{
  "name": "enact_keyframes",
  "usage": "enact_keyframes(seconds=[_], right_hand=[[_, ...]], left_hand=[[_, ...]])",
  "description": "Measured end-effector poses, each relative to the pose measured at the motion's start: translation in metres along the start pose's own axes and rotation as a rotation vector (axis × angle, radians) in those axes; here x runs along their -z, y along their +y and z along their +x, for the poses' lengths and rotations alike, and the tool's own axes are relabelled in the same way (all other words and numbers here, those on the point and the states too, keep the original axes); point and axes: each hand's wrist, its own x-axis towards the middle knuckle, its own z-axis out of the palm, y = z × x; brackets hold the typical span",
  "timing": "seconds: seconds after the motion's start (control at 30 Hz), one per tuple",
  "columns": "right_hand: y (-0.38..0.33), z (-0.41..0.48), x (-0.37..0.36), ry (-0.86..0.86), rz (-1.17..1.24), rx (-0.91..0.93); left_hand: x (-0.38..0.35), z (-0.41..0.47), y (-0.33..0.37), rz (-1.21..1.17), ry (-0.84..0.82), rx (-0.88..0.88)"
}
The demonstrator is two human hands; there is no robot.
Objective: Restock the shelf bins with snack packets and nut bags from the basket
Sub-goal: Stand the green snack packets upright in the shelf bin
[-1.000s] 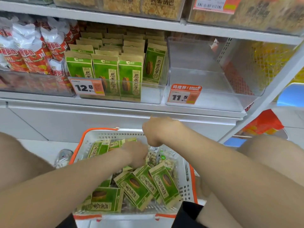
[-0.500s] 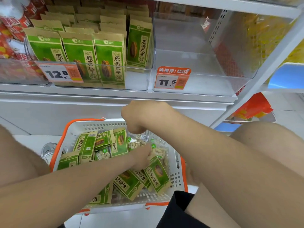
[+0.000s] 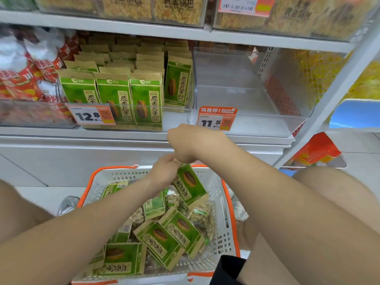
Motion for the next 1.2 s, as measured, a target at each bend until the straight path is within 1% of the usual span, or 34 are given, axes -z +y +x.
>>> enact_keyframes(seconds=[0.1, 0.2, 0.27, 0.3, 0.37, 0.43, 0.53, 0.57, 0.63, 0.67, 0.7, 0.73, 0.8, 0.83, 0.87, 0.9, 0.93, 1.0, 1.03, 1.1, 1.13, 1.17, 1.2], right_hand=[[0.009, -0.004, 0.007, 0.059, 0.062, -0.071], [0.019, -0.011, 0.013, -0.019, 0.099, -0.131], [0.024, -0.011, 0.019, -0.058, 0.229, -0.141], [0.026, -0.009, 0.022, -0.032, 0.385, -0.162], [0.029, -0.003, 0.027, 0.102, 0.735, -0.215], [0.032, -0.002, 0.035, 0.241, 0.938, -0.228], [0.035, -0.006, 0.04, 0.334, 1.057, -0.2], [0.036, -0.006, 0.04, 0.357, 1.052, -0.195], [0.039, -0.004, 0.039, 0.452, 0.944, -0.195], [0.041, -0.001, 0.038, 0.516, 0.869, -0.189], [0.042, 0.001, 0.037, 0.573, 0.794, -0.178], [0.042, 0.002, 0.036, 0.612, 0.718, -0.17], [0.043, 0.004, 0.035, 0.646, 0.605, -0.164], [0.043, 0.005, 0.035, 0.648, 0.571, -0.16], [0.044, 0.006, 0.035, 0.649, 0.547, -0.15], [0.045, 0.007, 0.035, 0.647, 0.529, -0.136], [0.046, 0.007, 0.035, 0.647, 0.525, -0.117], [0.046, 0.006, 0.036, 0.665, 0.551, -0.088], [0.045, 0.006, 0.036, 0.695, 0.591, -0.085], [0.045, 0.005, 0.037, 0.778, 0.758, -0.112], [0.046, 0.004, 0.038, 0.801, 0.86, -0.137], [0.047, 0.001, 0.041, 0.783, 0.952, -0.16], [0.049, -0.002, 0.043, 0.726, 1.032, -0.173]], left_hand=[[0.016, -0.006, 0.023, -0.213, 0.26, -0.023], [0.033, -0.012, 0.048, -0.357, 0.472, -0.069], [0.045, -0.014, 0.061, -0.498, 0.547, -0.084], [0.05, -0.013, 0.066, -0.56, 0.559, -0.091], [0.059, -0.008, 0.071, -0.616, 0.574, -0.096], [0.067, -0.004, 0.074, -0.661, 0.574, -0.088], [0.077, 0.004, 0.078, -0.768, 0.543, -0.064], [0.079, 0.006, 0.08, -0.8, 0.528, -0.054], [0.08, 0.0, 0.091, -0.829, 0.511, -0.015], [0.078, -0.007, 0.097, -0.819, 0.51, 0.003], [0.077, -0.011, 0.101, -0.751, 0.505, 0.017], [0.076, -0.015, 0.104, -0.611, 0.527, 0.028], [0.075, -0.022, 0.104, -0.222, 0.649, -0.01], [0.074, -0.028, 0.106, -0.022, 0.679, -0.1], [0.073, -0.032, 0.108, 0.156, 0.671, -0.229], [0.073, -0.034, 0.11, 0.294, 0.615, -0.362], [0.073, -0.037, 0.112, 0.373, 0.538, -0.47], [0.075, -0.038, 0.112, 0.356, 0.409, -0.586], [0.076, -0.038, 0.111, 0.33, 0.385, -0.619], [0.076, -0.038, 0.112, 0.304, 0.406, -0.657], [0.075, -0.037, 0.113, 0.266, 0.427, -0.637], [0.074, -0.036, 0.114, 0.208, 0.447, -0.589], [0.074, -0.034, 0.116, 0.149, 0.469, -0.524]])
